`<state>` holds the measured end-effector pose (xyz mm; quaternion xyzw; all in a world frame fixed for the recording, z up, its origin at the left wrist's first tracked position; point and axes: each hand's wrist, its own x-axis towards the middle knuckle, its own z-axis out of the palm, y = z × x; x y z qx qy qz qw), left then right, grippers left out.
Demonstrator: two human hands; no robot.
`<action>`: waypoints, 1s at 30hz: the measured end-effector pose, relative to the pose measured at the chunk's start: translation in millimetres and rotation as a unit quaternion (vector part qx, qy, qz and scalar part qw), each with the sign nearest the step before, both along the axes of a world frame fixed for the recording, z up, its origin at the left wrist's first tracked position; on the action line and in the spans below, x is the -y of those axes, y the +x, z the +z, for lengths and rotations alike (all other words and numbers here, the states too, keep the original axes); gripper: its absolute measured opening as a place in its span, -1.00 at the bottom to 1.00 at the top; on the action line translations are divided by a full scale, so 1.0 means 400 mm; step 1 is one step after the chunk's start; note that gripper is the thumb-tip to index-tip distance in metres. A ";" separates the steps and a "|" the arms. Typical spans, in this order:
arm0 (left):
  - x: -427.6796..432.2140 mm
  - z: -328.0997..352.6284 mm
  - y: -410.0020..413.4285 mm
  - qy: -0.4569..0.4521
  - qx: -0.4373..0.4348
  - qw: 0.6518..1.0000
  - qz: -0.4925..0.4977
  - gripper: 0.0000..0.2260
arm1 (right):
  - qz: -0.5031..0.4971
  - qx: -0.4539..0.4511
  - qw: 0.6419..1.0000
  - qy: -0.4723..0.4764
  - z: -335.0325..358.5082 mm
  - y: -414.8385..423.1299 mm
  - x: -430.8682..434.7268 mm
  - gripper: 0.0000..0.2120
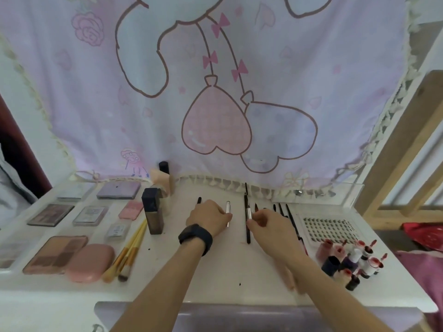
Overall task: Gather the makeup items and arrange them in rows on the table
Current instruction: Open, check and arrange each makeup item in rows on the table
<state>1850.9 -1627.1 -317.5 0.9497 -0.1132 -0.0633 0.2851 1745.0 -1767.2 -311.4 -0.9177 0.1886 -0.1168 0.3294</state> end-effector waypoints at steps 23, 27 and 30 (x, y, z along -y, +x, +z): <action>0.002 -0.029 -0.002 -0.019 0.012 0.999 0.027 -0.76 | -0.019 -0.119 0.990 -0.076 -0.003 0.130 -0.039 -0.76; 0.005 -0.031 -0.001 -0.029 0.008 0.999 0.015 -0.78 | -0.015 -0.106 0.990 -0.093 -0.011 0.137 -0.042 -0.66; 0.008 -0.031 0.000 -0.038 0.003 0.999 0.005 -0.78 | -0.008 -0.101 0.988 -0.117 -0.012 0.134 -0.041 -0.72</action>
